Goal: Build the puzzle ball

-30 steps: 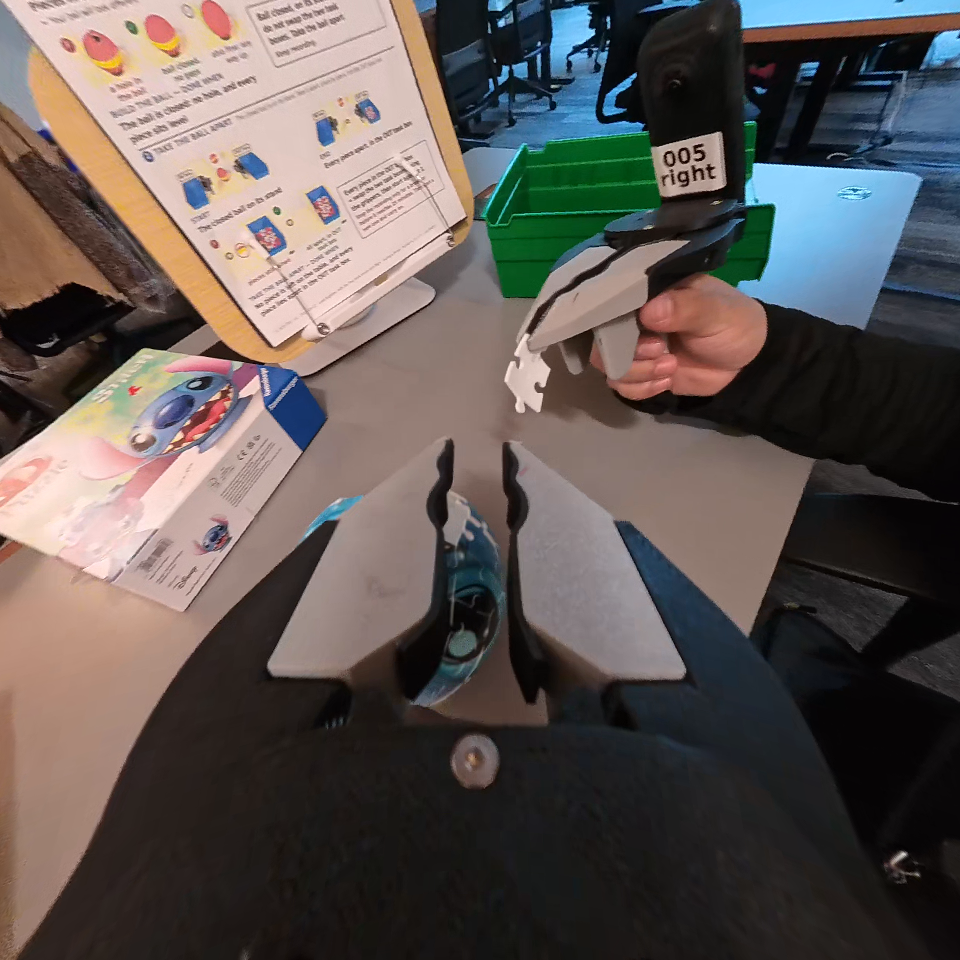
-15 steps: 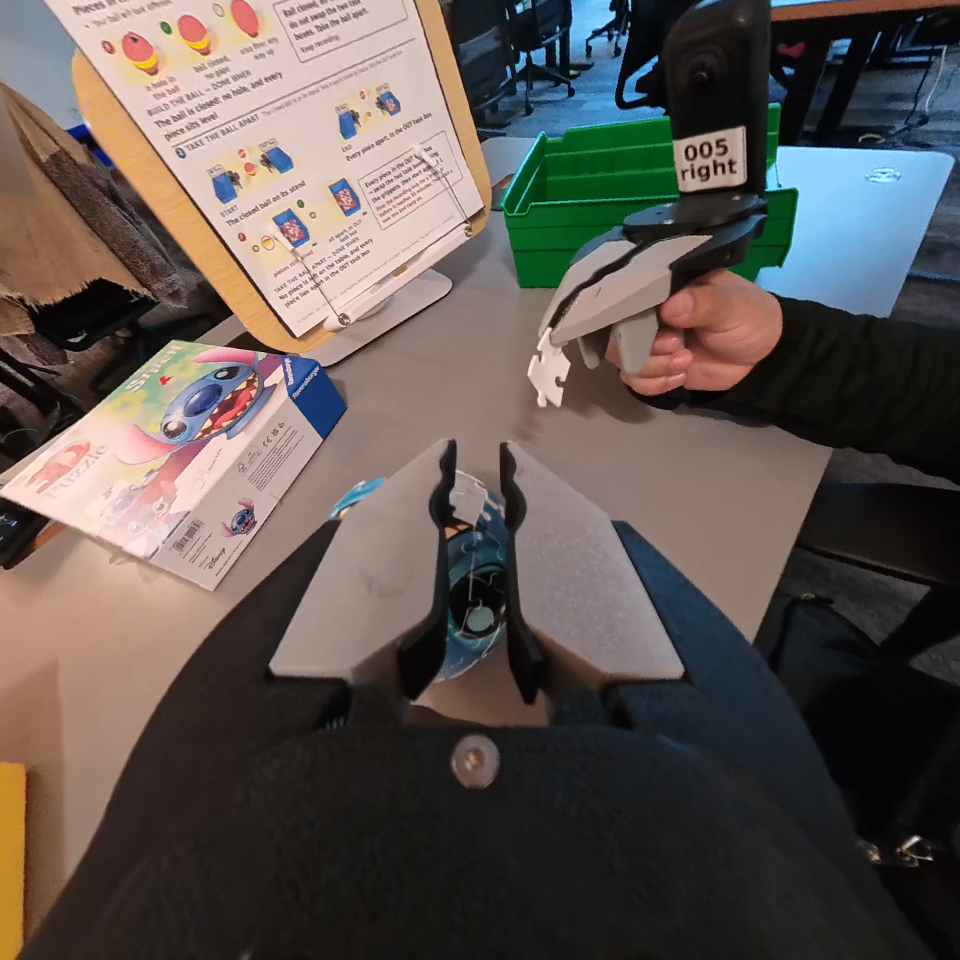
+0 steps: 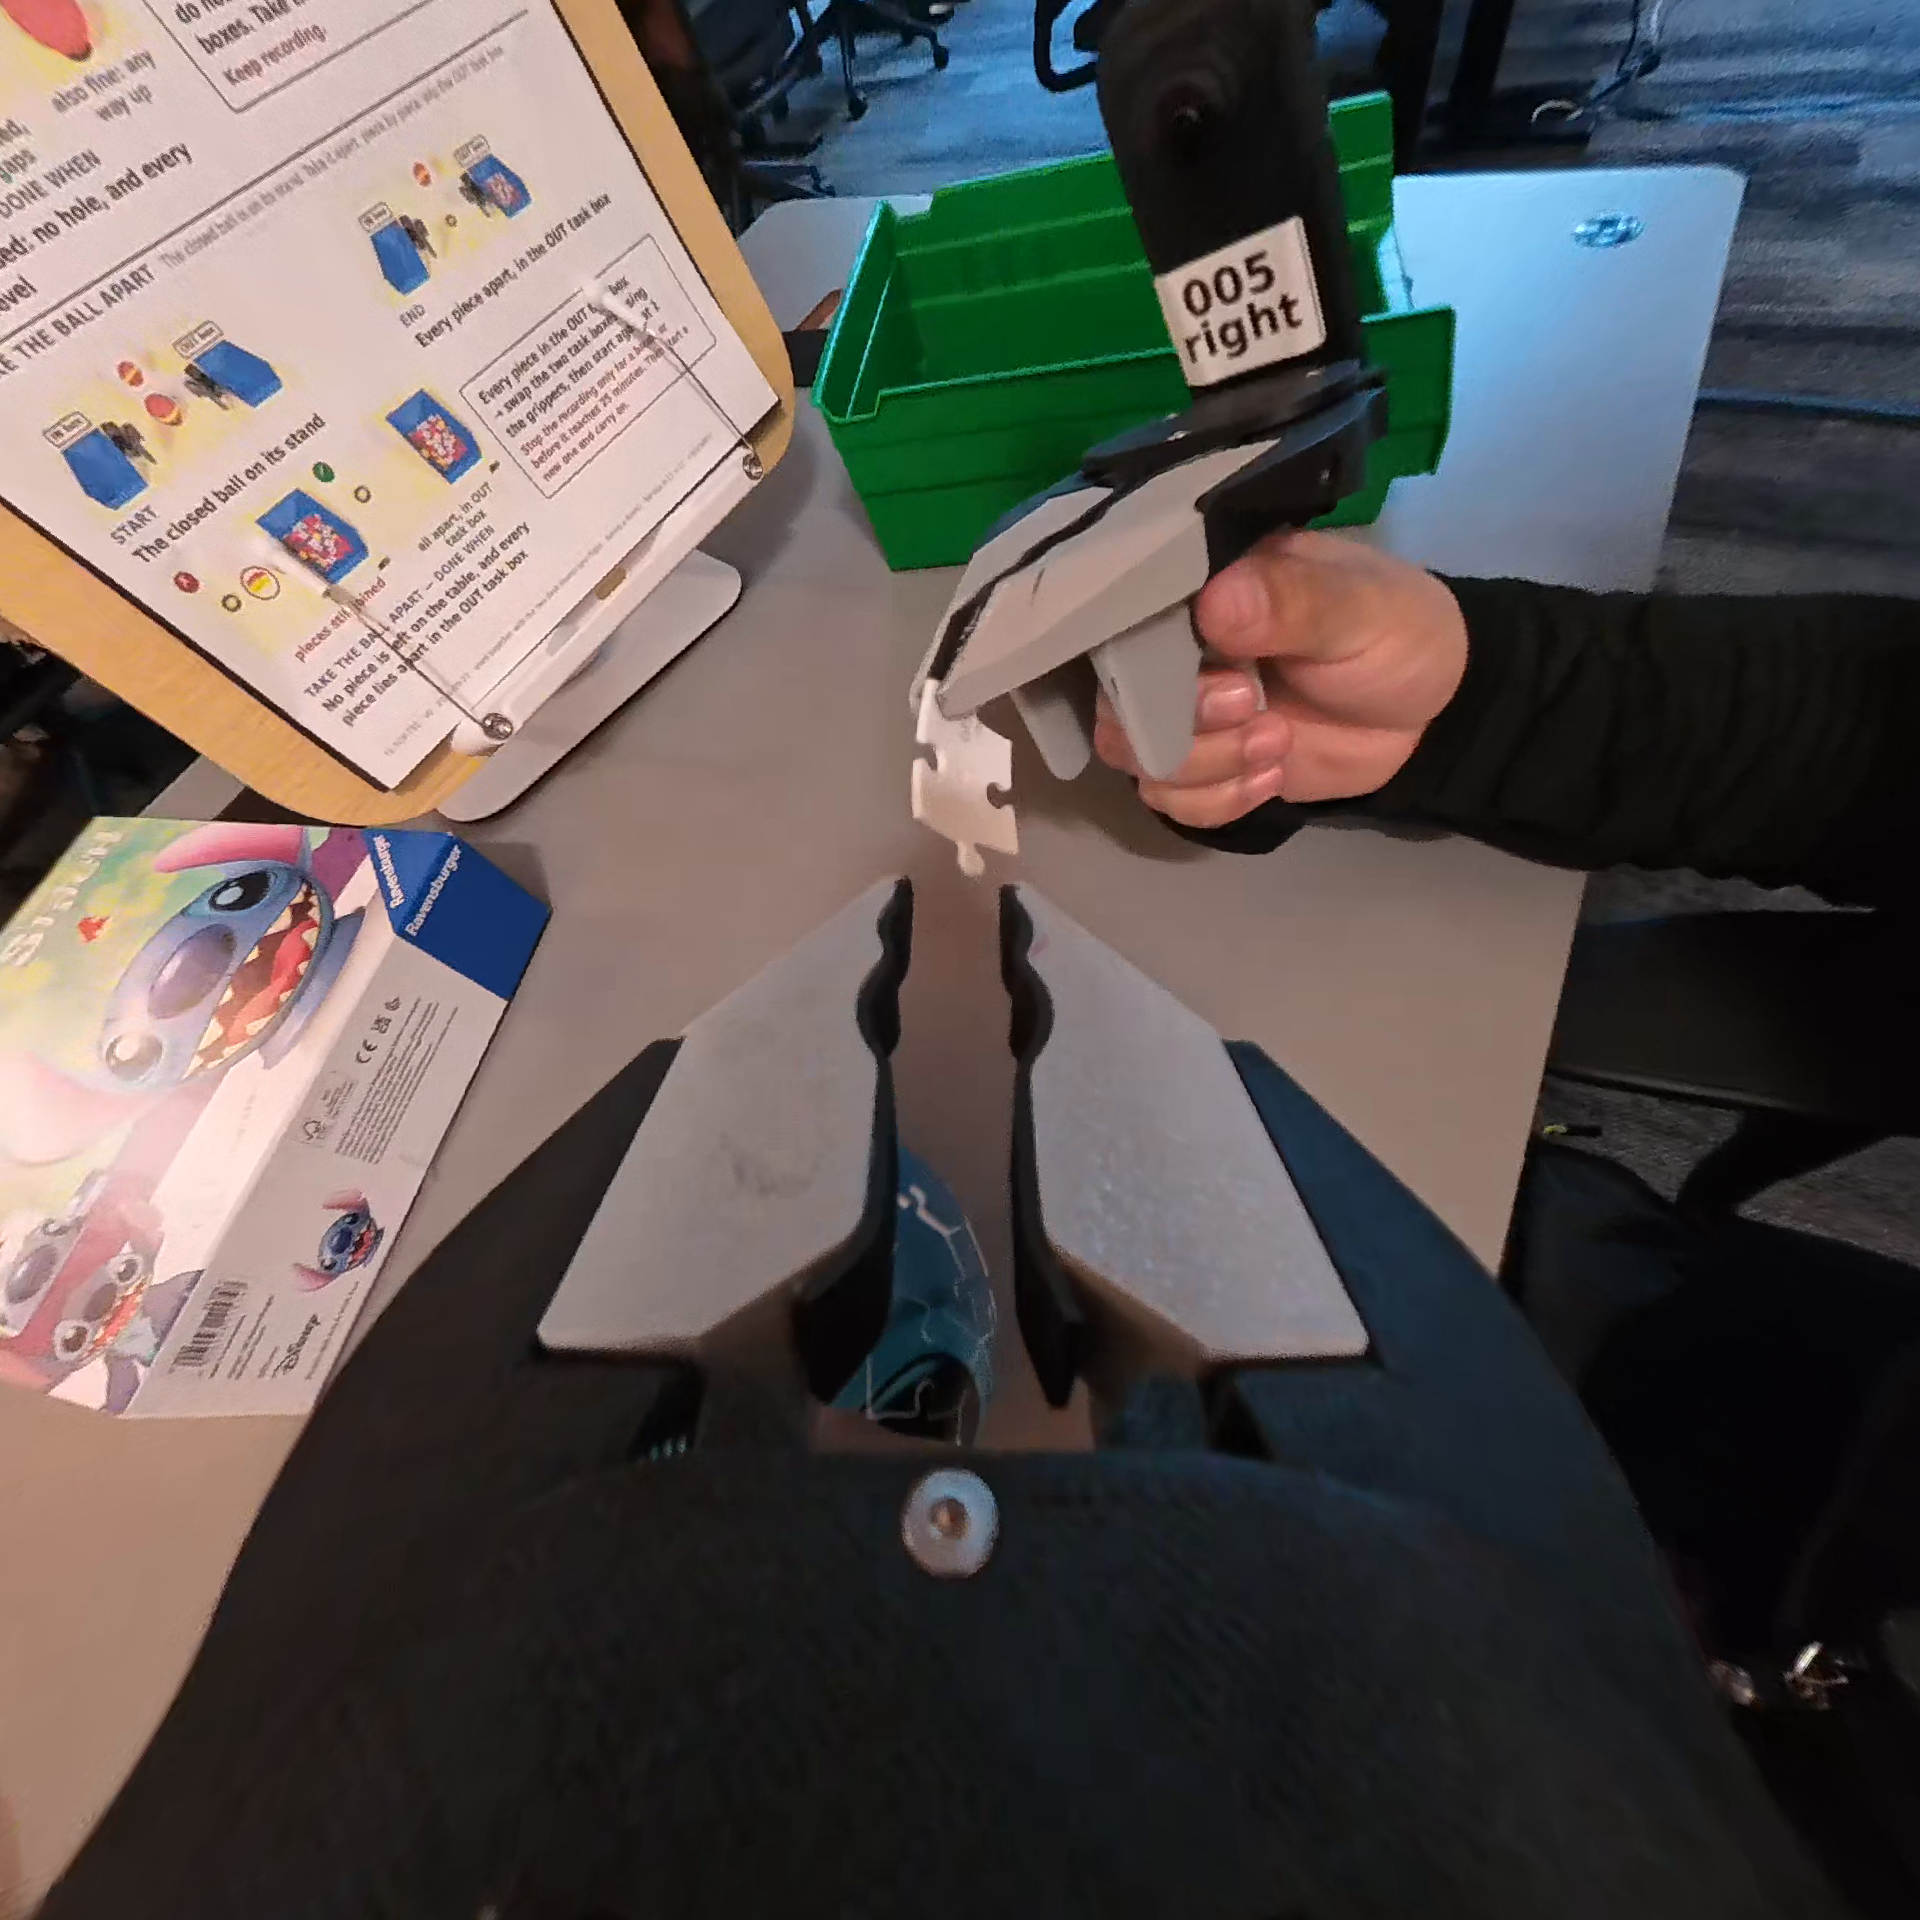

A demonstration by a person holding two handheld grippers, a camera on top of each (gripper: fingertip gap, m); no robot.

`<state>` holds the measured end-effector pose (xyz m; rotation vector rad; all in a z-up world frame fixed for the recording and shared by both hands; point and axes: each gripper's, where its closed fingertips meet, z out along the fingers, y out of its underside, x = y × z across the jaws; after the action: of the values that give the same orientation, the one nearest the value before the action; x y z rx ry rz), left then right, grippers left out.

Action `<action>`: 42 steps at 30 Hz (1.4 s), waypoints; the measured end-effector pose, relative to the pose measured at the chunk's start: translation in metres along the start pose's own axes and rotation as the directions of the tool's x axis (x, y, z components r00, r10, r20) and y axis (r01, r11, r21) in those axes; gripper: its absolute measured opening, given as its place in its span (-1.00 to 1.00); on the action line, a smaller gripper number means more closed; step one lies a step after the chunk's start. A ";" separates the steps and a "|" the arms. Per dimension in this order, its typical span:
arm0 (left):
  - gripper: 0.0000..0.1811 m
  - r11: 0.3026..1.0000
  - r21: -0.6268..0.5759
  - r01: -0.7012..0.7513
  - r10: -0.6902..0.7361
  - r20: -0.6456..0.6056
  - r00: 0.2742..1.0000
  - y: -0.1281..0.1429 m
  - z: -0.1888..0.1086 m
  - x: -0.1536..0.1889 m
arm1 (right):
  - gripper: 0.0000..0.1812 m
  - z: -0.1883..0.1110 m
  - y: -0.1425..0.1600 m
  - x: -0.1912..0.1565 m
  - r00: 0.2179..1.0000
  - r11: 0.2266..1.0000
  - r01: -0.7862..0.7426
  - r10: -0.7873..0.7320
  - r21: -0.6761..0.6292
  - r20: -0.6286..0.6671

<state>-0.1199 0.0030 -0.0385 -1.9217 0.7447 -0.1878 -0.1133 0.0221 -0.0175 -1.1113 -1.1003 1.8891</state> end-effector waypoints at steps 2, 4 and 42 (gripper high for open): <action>-0.81 1.000 -0.002 0.015 -0.015 -0.012 1.000 0.000 0.000 0.000 | -1.00 0.000 0.000 -0.001 1.000 1.000 0.000 0.000 0.000 0.001; -0.79 1.000 -0.001 0.029 -0.029 -0.029 0.999 0.001 0.002 0.002 | -1.00 0.001 0.001 -0.002 1.000 1.000 0.007 -0.007 -0.006 0.003; -1.00 0.998 0.054 0.022 -0.019 -0.046 0.999 -0.006 -0.007 -0.006 | -1.00 0.010 0.023 -0.003 0.999 0.995 0.020 -0.017 -0.098 0.027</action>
<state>-0.1257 0.0028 -0.0288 -1.8788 0.7427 -0.2623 -0.1240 0.0067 -0.0342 -1.1291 -1.2254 1.8576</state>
